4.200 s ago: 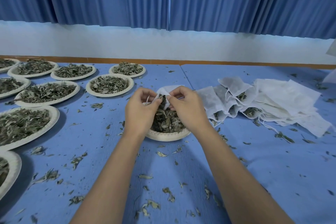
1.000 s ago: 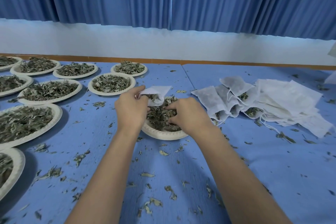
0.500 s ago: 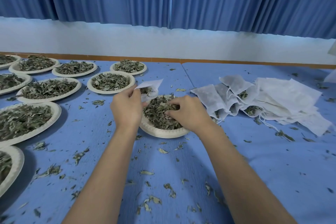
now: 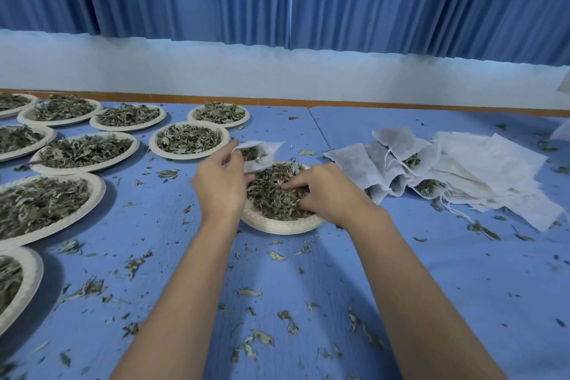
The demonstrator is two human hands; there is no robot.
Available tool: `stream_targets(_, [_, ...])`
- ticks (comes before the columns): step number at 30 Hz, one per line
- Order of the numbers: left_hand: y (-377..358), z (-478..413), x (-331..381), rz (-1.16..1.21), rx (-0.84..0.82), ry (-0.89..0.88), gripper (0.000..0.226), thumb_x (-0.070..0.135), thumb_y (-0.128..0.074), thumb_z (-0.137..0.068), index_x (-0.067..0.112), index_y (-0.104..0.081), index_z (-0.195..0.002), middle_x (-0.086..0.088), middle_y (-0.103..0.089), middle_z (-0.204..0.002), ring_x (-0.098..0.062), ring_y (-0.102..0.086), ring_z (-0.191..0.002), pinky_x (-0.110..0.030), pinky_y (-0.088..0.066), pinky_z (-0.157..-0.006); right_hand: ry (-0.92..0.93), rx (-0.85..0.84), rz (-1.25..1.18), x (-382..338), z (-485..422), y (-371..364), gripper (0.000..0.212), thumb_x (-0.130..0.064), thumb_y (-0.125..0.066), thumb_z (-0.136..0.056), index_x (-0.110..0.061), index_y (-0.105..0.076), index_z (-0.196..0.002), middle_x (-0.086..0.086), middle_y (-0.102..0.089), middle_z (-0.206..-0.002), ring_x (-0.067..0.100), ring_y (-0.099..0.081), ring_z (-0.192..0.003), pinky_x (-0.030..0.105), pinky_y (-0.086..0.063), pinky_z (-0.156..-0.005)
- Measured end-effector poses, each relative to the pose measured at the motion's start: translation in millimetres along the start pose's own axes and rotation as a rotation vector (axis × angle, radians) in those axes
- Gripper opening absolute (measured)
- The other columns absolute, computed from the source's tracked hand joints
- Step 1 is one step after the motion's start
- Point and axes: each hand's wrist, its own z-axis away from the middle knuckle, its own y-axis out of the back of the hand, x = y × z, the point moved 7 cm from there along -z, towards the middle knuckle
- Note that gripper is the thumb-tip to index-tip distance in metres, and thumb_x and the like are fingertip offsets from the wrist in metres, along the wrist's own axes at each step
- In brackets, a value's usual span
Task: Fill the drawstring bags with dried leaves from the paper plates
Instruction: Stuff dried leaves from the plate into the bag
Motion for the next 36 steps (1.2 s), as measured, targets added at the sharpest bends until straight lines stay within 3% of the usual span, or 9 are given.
stream_targets(3, [0, 2, 5, 0.006, 0.013, -0.027, 0.030, 0.014, -0.052, -0.097, 0.016, -0.062, -0.125, -0.015, -0.063, -0.123, 0.005, -0.059, -0.049, -0.030, -0.058, -0.069, -0.007, 0.062, -0.047, 2, 0, 2, 0.046, 0.004, -0.058, -0.083, -0.022, -0.068, -0.119, 0.008, -0.070, -0.107, 0.006, -0.041, -0.046, 0.010, -0.035, -0.039])
stream_targets(7, [2, 2, 8, -0.004, 0.049, -0.060, 0.029, 0.015, -0.052, -0.097, 0.016, -0.063, -0.125, 0.003, -0.070, -0.097, 0.006, -0.060, -0.050, -0.010, -0.051, -0.054, -0.064, 0.249, -0.301, 11, 1, 18, 0.038, 0.001, -0.062, -0.084, -0.020, -0.070, -0.114, 0.004, -0.071, -0.089, 0.012, -0.044, -0.039, 0.027, -0.048, -0.045])
stream_targets(11, [0, 3, 6, -0.066, 0.045, -0.058, 0.032, 0.021, -0.051, -0.098, 0.019, -0.060, -0.128, 0.026, -0.054, -0.074, -0.011, -0.060, -0.060, -0.018, -0.054, -0.056, -0.114, 0.315, -0.550, 22, 1, 22, 0.028, -0.007, -0.070, -0.082, -0.018, -0.072, -0.108, -0.016, -0.053, -0.043, 0.005, -0.034, -0.028, 0.011, -0.026, -0.033])
stream_targets(13, [-2, 5, 5, -0.132, 0.036, -0.077, 0.033, 0.024, -0.049, -0.099, 0.019, -0.058, -0.131, 0.025, -0.052, -0.079, -0.019, -0.057, -0.066, -0.025, -0.053, -0.063, -0.133, 0.244, -0.567, 22, 1, 14, 0.025, -0.008, -0.070, -0.083, -0.019, -0.072, -0.105, -0.014, -0.052, -0.052, 0.005, -0.032, -0.032, 0.011, -0.027, -0.035])
stream_targets(16, [-1, 6, 4, -0.205, 0.044, -0.104, 0.034, 0.026, -0.047, -0.100, 0.019, -0.056, -0.132, 0.015, -0.062, -0.087, -0.012, -0.062, -0.067, -0.012, -0.045, -0.058, -0.145, 0.167, -0.623, 22, 2, 11, 0.021, -0.009, -0.072, -0.082, -0.016, -0.073, -0.102, -0.018, -0.049, -0.049, 0.011, -0.035, -0.040, 0.014, -0.034, -0.041])
stream_targets(20, [-6, 8, 4, -0.293, 0.017, -0.145, 0.037, 0.025, -0.045, -0.101, 0.014, -0.053, -0.135, -0.011, -0.067, -0.114, -0.029, -0.064, -0.095, -0.029, -0.046, -0.080, -0.126, 0.084, -0.737, 15, 3, 13, 0.022, -0.006, -0.071, -0.079, -0.026, -0.073, -0.088, 0.003, -0.063, -0.062, 0.016, -0.049, -0.051, 0.030, -0.052, -0.052])
stream_targets(22, [-10, 11, 5, -0.378, 0.000, -0.198, 0.036, 0.022, -0.045, -0.101, 0.010, -0.054, -0.133, -0.014, -0.065, -0.117, -0.031, -0.061, -0.100, -0.022, -0.038, -0.079, -0.115, 0.098, -0.785, 13, 3, 15, 0.022, -0.006, -0.071, -0.077, -0.027, -0.073, -0.084, 0.013, -0.071, -0.080, 0.023, -0.052, -0.067, 0.041, -0.051, -0.064])
stream_targets(29, [-24, 22, 13, -0.495, -0.042, -0.303, 0.032, 0.028, -0.045, -0.100, 0.019, -0.064, -0.123, -0.013, -0.070, -0.100, -0.031, -0.062, -0.091, -0.029, -0.037, -0.067, -0.118, 0.152, -0.785, 13, 0, 14, 0.012, -0.013, -0.074, -0.078, -0.023, -0.073, -0.085, -0.016, -0.054, -0.048, 0.004, -0.041, -0.047, 0.017, -0.034, -0.056])
stream_targets(36, [-32, 28, 24, -0.548, -0.104, -0.440, 0.025, 0.017, -0.055, -0.094, 0.008, -0.071, -0.111, -0.003, -0.046, -0.091, -0.026, -0.051, -0.096, -0.019, -0.031, -0.077, -0.177, 0.263, -0.693, 24, -2, 14, 0.013, -0.016, -0.072, -0.080, -0.021, -0.073, -0.092, -0.015, -0.043, -0.033, 0.003, -0.037, -0.033, 0.012, -0.027, -0.040])
